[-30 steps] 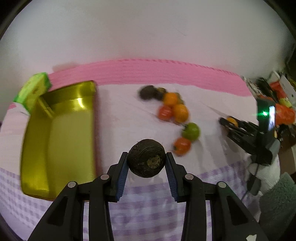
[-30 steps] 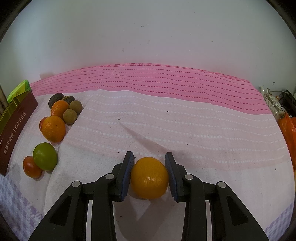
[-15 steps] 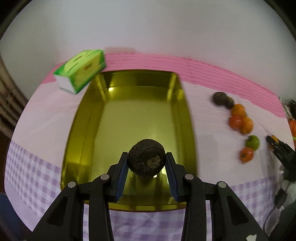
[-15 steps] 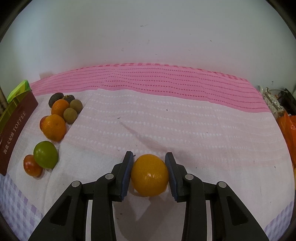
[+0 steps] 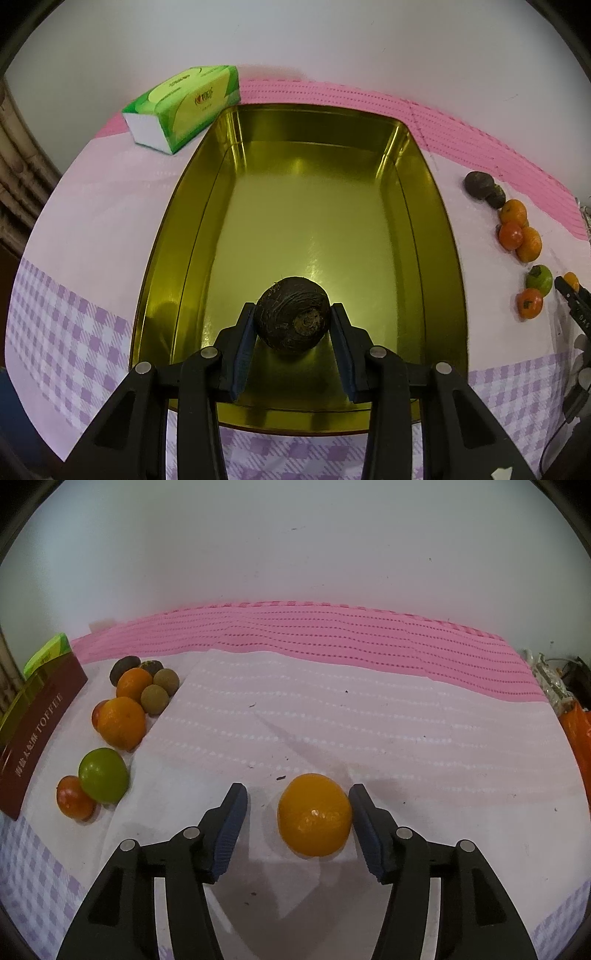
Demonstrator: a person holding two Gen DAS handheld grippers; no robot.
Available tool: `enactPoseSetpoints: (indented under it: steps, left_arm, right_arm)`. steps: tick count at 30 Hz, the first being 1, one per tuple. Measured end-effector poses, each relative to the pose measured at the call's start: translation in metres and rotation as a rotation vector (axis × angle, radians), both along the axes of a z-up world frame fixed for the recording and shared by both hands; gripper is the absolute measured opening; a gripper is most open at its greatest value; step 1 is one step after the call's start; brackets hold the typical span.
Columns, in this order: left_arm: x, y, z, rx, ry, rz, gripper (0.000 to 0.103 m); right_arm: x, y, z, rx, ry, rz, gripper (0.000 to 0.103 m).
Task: Organize fruits
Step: 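Carry the dark fruit into the gold tin and open the left tool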
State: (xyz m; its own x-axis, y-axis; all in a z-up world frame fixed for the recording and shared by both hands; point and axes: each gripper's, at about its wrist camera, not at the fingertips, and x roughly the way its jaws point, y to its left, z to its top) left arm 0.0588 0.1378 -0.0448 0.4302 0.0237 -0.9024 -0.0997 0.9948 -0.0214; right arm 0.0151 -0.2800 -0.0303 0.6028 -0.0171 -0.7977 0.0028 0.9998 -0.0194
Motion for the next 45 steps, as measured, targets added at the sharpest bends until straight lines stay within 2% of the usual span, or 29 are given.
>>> enactPoseSetpoints:
  steps: [5,9,12,28,35,45]
  left_arm:
    - [-0.001,0.002,-0.005,-0.003,0.009,0.003,0.036]
    - [-0.001,0.002,-0.009,-0.004,0.018,-0.004,0.036]
    - [0.001,0.001,-0.012,-0.01,0.023,-0.004,0.036]
    - [0.001,-0.001,-0.015,0.007,0.023,-0.019,0.038]
    - [-0.001,0.001,-0.01,0.031,0.017,-0.034,0.056]
    - [-0.013,0.006,0.01,0.04,-0.06,-0.071,0.077]
  right_arm:
    - [-0.006,-0.002,0.001,-0.007,-0.006,-0.035,0.055]
    - [-0.009,-0.003,0.002,-0.011,-0.011,-0.056,0.041]
    - [-0.008,-0.002,0.003,-0.016,-0.009,-0.063,0.036]
    - [-0.011,0.005,0.004,-0.052,0.01,-0.052,0.034]
    - [-0.013,0.006,0.005,-0.066,0.026,-0.05,0.034]
    - [-0.022,0.017,0.02,-0.05,0.01,-0.027,0.034]
